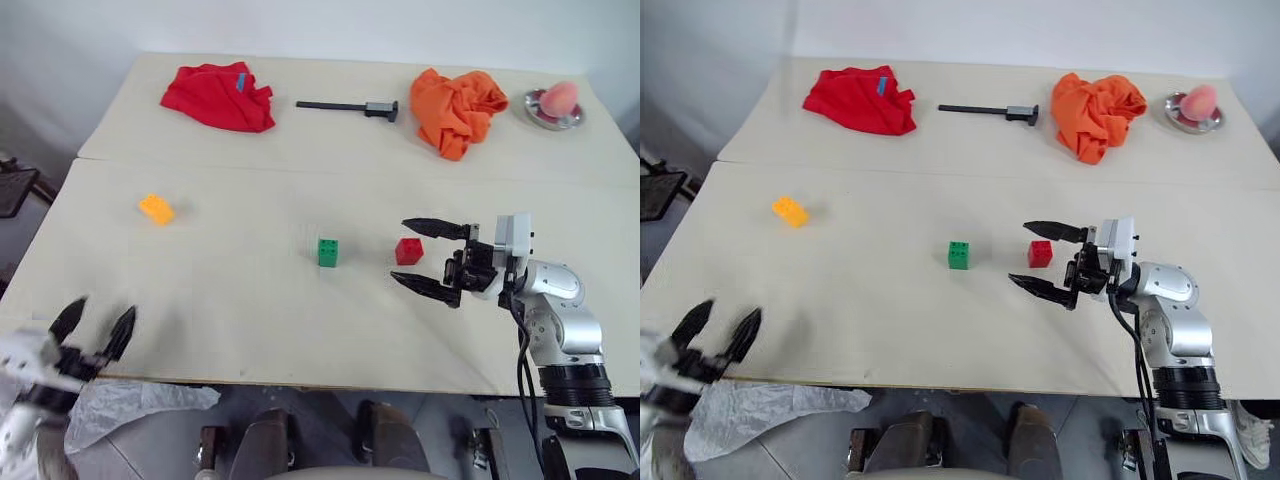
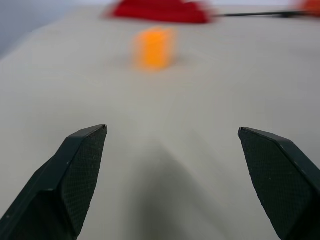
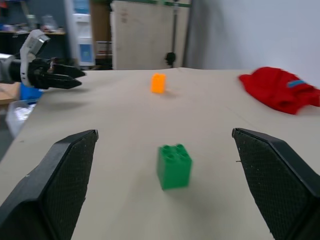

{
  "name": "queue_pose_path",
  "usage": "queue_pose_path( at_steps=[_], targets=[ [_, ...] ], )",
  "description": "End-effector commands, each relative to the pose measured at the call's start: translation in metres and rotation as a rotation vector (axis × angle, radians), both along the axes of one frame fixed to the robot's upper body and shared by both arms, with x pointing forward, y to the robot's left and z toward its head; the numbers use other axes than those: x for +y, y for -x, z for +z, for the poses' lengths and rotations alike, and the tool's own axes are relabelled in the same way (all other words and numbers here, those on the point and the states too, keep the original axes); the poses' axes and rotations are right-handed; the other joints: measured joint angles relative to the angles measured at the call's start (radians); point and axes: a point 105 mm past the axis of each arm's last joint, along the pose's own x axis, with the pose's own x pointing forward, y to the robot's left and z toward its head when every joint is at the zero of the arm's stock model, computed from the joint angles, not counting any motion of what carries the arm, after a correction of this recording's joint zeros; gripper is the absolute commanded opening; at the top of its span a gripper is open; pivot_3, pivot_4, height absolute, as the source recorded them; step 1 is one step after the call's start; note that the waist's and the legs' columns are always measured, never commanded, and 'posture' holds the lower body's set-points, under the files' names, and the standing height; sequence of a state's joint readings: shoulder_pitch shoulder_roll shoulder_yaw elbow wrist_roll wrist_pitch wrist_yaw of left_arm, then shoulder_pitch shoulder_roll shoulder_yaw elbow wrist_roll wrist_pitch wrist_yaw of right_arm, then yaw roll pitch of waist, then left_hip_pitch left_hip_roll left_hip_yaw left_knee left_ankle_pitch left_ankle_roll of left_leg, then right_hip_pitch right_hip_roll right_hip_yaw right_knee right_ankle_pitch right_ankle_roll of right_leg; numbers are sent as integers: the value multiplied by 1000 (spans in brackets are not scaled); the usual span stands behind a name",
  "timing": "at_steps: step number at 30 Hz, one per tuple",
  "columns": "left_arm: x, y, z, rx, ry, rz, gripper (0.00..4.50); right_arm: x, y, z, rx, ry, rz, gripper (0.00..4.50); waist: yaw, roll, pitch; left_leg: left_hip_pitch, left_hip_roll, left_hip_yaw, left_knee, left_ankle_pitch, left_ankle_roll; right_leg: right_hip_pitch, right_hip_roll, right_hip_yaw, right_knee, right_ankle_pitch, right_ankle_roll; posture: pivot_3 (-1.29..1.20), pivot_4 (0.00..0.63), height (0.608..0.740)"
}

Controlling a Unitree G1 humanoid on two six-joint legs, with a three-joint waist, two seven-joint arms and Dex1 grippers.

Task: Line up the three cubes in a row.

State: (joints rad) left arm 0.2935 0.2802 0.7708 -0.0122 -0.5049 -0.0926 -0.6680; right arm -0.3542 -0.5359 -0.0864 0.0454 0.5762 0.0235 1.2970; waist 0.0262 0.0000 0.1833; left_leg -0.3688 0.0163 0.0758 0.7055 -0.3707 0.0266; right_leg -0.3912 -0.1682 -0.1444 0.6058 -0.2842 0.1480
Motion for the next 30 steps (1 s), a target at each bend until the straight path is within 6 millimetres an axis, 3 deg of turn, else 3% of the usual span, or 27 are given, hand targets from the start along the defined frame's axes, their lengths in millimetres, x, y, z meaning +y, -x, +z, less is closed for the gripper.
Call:
queue_pose_path(
  at_steps=[1, 5, 9, 12, 21, 26, 30],
  targets=[
    [-3, 6, 27, -98, 2, 42, 4463, 1, 5, 11, -39, 0, 27, 4500, 4, 0, 0, 0, 0, -1, 1, 0, 0, 1, 0, 0, 0, 0, 0, 0, 150, 740],
    [-19, -12, 29, -57, 2, -9, 4463, 1, 5, 9, -24, 5, 30, 4500, -5, 0, -1, 0, -1, 0, 2, -1, 0, 1, 0, 1, 1, 0, 0, 0, 150, 740],
    [-39, -58, 55, -78, -23, -67, 4463, -1, 5, 6, -2, 23, 29, 4500, -2, 0, -1, 0, -2, 1, 2, -1, -1, -1, 3, 1, 2, 0, -1, 0, 150, 740],
    [-34, -83, 69, -78, -5, -82, 4463, -2, 5, 6, -1, 19, 11, 4500, -5, 0, -1, 0, -2, 2, 2, -1, -1, -1, 3, 3, 2, 0, -1, 0, 150, 740],
    [-2, -151, 73, 133, -159, -324, 4463, -3, 4, 6, -9, 30, -19, 4500, -29, 0, -1, 1, -2, 13, -1, -1, -2, -3, 6, 3, 2, 0, -1, 0, 150, 740],
    [-3, -180, 77, 178, -173, -374, 4463, -3, 5, 7, -18, 28, -35, 4500, -30, 0, -1, 1, -2, 15, -3, -1, -2, -4, 6, 3, 1, 0, -1, 0, 150, 740],
    [-4, -190, 66, 269, -184, -382, 4463, -5, 10, 8, -19, 22, -62, 4500, -31, -1, -1, 1, -2, 16, -5, -1, -2, -4, 6, 1, 1, 0, -1, 0, 150, 740]
  ],
)
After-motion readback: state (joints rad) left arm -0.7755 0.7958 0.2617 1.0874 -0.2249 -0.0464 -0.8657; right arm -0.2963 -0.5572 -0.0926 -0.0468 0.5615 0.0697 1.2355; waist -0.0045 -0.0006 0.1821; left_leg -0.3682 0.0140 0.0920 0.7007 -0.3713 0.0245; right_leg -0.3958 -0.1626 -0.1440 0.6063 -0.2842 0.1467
